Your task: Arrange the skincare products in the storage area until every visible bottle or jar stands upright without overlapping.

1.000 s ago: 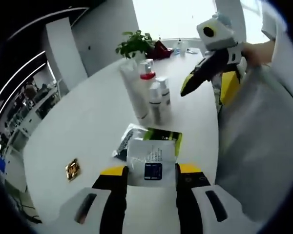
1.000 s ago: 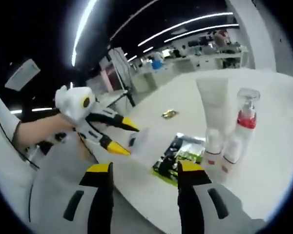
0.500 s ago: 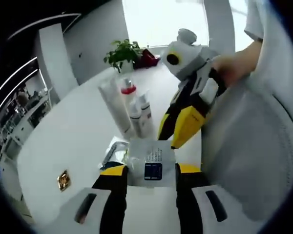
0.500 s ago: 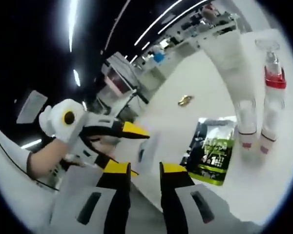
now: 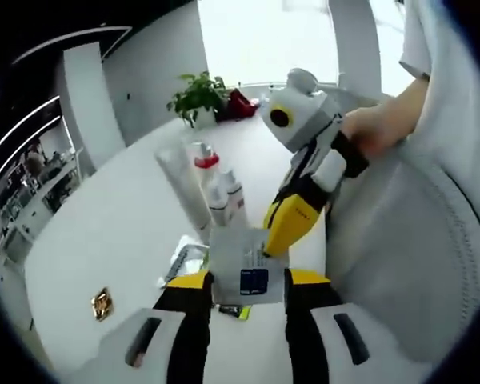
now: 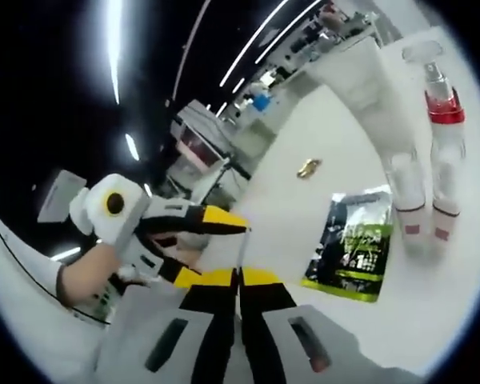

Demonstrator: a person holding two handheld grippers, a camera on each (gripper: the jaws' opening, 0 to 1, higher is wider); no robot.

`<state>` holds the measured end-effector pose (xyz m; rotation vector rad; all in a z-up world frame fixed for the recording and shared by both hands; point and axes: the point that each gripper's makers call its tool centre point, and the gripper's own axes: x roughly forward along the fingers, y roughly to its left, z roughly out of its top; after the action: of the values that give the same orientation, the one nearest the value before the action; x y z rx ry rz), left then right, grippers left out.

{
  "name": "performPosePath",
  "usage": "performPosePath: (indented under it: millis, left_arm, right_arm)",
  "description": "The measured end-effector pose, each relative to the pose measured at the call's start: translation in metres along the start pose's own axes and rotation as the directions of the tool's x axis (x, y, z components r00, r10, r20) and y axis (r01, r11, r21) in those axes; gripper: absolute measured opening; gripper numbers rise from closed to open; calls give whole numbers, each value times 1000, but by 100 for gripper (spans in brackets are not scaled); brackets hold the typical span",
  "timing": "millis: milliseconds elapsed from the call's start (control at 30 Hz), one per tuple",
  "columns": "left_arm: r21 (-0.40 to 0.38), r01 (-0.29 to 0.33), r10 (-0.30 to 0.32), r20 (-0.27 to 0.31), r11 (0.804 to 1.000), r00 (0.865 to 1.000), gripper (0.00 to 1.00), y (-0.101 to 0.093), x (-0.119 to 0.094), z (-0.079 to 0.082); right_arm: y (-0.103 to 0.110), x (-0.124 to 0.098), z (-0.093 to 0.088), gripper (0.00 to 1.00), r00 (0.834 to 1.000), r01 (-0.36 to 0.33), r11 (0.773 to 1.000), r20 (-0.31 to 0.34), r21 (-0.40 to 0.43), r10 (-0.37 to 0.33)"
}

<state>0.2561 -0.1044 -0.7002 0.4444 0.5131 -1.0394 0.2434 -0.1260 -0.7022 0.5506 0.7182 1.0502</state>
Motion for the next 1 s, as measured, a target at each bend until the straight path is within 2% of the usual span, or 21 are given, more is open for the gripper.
performPosePath:
  millis: [67, 133, 200, 267, 367, 400, 433, 467, 533, 567, 600, 633, 733, 800, 833, 867, 967, 1000]
  left_arm:
    - [-79, -10, 12, 29, 997, 1000, 36, 3, -1, 3]
    - [-115, -20, 25, 46, 993, 999, 46, 4, -2, 5]
    - [-175, -33, 47, 75, 984, 996, 47, 3, -4, 7]
    - [-260, -28, 59, 113, 965, 992, 47, 3, -6, 6]
    - [-448, 4, 95, 198, 894, 976, 49, -2, -8, 13]
    - [-528, 43, 112, 259, 848, 959, 50, 1, -12, 18]
    - [-568, 84, 120, 313, 819, 942, 49, 1, -16, 23]
    - [-616, 134, 136, 371, 777, 919, 48, 2, -21, 27]
    - [-659, 189, 165, 436, 728, 885, 44, 3, -28, 30]
    - [-669, 190, 171, 435, 719, 884, 43, 3, -29, 29]
    - [-685, 209, 173, 444, 698, 879, 40, 1, -30, 27]
    - [-694, 221, 179, 455, 685, 872, 38, 1, -31, 27]
    - [-731, 270, 208, 491, 626, 846, 37, -2, -33, 27]
    - [-749, 297, 208, 498, 593, 842, 36, -4, -30, 25]
    - [-762, 313, 210, 501, 567, 840, 36, -5, -26, 24]
    - [-765, 325, 208, 507, 555, 837, 34, -5, -24, 24]
    - [-786, 366, 242, 532, 499, 812, 22, -1, -20, 24]
    - [-787, 373, 248, 538, 492, 806, 16, -1, -20, 25]
  right_arm:
    - [0, -2, 6, 1, 999, -5, 1000, 37, 23, 4]
    - [-1, -4, 10, 1, 998, -13, 998, 61, 57, 9]
    - [-3, -6, 14, 1, 996, -21, 996, 86, 84, 14]
    - [-2, -8, 20, 1, 991, -51, 992, 126, 112, 37]
    - [4, -10, 29, 1, 975, -124, 978, 201, 167, 90]
    - [5, -11, 32, 1, 970, -140, 975, 221, 172, 100]
    - [7, -11, 34, 1, 964, -156, 970, 241, 184, 110]
    - [7, -12, 36, 1, 960, -168, 966, 257, 197, 114]
    - [7, -13, 39, 1, 954, -176, 964, 276, 199, 118]
    - [6, -13, 41, 1, 949, -191, 958, 289, 213, 126]
    - [6, -13, 42, 1, 945, -202, 954, 298, 221, 132]
    - [8, -13, 43, 1, 941, -214, 950, 310, 228, 138]
    - [12, -13, 46, 1, 926, -258, 930, 341, 261, 161]
    - [14, -12, 46, 1, 920, -278, 919, 352, 280, 171]
    - [13, -12, 46, 1, 920, -282, 914, 352, 291, 172]
    - [14, -11, 44, 1, 921, -286, 911, 349, 297, 175]
    - [15, -9, 41, 1, 926, -279, 911, 334, 302, 173]
    - [15, -9, 40, 1, 929, -273, 914, 329, 299, 170]
